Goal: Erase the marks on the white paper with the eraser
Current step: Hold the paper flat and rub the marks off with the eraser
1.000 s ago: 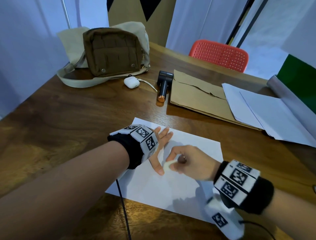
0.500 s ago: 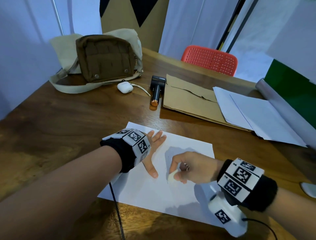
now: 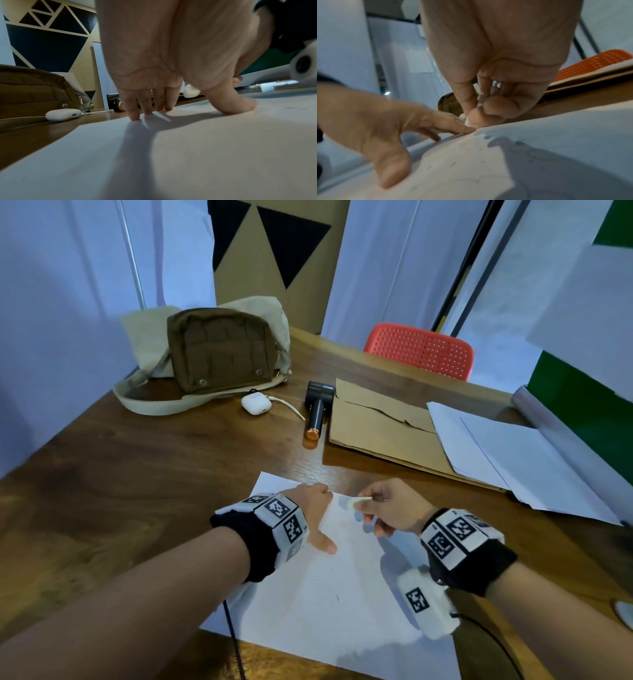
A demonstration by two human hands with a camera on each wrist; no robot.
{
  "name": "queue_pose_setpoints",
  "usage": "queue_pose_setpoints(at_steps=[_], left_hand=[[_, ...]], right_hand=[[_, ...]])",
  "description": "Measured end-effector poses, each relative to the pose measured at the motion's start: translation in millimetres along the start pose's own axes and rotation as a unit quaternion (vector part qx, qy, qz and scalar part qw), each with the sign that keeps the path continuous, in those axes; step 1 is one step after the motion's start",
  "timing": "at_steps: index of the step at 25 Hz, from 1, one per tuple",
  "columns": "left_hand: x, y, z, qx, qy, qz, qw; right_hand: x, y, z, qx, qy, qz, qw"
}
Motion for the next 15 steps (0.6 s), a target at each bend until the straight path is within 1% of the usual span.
queue_pose_setpoints(at_steps=[2,4,5,6,8,9,10,12,13,14,15], left_hand=[[0.6,-3.3,-2.6,0.020,-0.002,0.004,1.000],[-0.5,-6.6,-3.7,0.035,-0.004,0.016,0.999],[-0.7,-7.2,-3.6,0.039,-0.004,0.019,0.999],[-1.2,-7.5,-3.2,0.040,-0.005,0.020,0.999],[-2.4,-7.6,-2.9,0.041,-0.006,0.028,0.999],[-2.7,-7.5,-3.0,0.042,-0.006,0.033,0.999],[-3.1,-7.9,-3.2,0.044,-0.005,0.034,0.998],[-2.7,-8.0,-3.4,0.045,-0.003,0.026,0.999],[-2.3,-8.3,-3.0,0.045,-0.001,0.025,0.999],[-1.5,-8.5,-2.8,0.045,0.002,0.028,0.999],[-1.2,-9.0,-2.7,0.047,0.003,0.033,0.998]], right_hand=[[20.0,-9.0,8.2,-0.009,0.043,-0.128,0.991],[35.6,-18.9,7.0,-0.007,0.092,-0.240,0.967],[39.2,-27.8,2.5,0.017,0.111,-0.269,0.956],[38.4,-37.7,-3.9,0.058,0.123,-0.279,0.951],[33.9,-50.7,-17.9,0.140,0.123,-0.271,0.944],[33.4,-49.4,-18.6,0.150,0.118,-0.272,0.943],[34.0,-42.2,-11.9,0.128,0.116,-0.277,0.945],[37.9,-19.6,5.5,0.040,0.107,-0.290,0.950],[37.8,-14.6,8.7,0.014,0.106,-0.291,0.951],[36.3,-16.6,7.7,0.012,0.117,-0.287,0.951],[33.0,-25.1,2.4,0.037,0.135,-0.283,0.949]])
Point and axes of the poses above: each hand's wrist, its own z-axis towards the middle knuckle, its own y-axis out of the back of the hand, x = y × z, the point moved 9 cm from there along z, towards the middle knuckle, and after that the axes turned 4 degrees about z, right-handed, at the moved point
